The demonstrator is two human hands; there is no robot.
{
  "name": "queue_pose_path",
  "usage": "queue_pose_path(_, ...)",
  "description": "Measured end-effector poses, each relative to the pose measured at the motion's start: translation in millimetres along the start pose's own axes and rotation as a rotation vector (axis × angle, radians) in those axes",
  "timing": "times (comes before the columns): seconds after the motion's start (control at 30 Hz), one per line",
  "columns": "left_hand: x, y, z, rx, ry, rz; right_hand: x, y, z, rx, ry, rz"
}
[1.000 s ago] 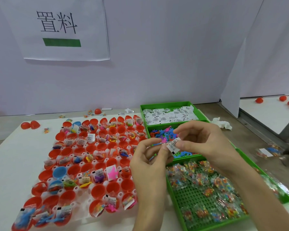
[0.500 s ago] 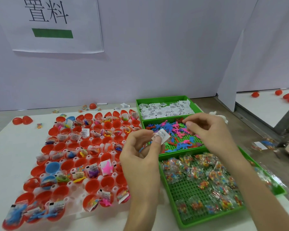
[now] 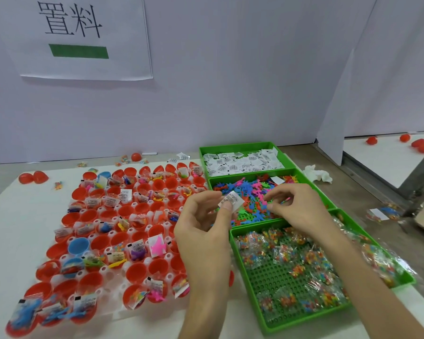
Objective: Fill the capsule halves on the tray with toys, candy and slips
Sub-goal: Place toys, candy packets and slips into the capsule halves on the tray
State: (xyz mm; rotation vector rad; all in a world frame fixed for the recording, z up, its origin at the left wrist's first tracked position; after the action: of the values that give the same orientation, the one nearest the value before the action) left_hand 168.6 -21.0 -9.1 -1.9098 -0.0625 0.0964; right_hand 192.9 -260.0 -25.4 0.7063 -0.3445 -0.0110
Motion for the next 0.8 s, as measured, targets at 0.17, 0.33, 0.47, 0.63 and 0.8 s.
queue_pose_path(0.17, 1, 2, 1, 0.043, -0.008, 0.005, -2, 20, 12, 0.467, -0.108, 0.054)
queue_pose_path(0.33, 2, 2, 1, 0.044, 0.002, 0.003, -5, 58, -2, 0.857, 0.05, 0.174)
queue_pose_path(0.47, 2, 1, -3, 0.061, 0.025, -0.003, -10, 73, -5, 0.927, 0.113, 0.226)
queue_pose_path(0.63, -2, -1, -11, 0.105, 0.078, -0.023, -12, 82, -7, 0.845, 0.109, 0.28)
queue_pose_path(0.8, -5, -3, -17, 0.191, 0.089, -0.06, -11, 81, -2, 0.791, 0.043, 0.281)
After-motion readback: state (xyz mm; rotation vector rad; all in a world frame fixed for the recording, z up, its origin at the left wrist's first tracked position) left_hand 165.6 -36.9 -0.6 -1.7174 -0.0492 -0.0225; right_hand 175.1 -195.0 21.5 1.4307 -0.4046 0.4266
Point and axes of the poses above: each hand's wrist, its own x-axis towards the middle knuckle, its own z-axis out of the back of the hand, y = z × x, the point moved 10 cm from there along x, towards the middle knuckle, and after that the axes turned 14 degrees about z, right-handed, at the moved point
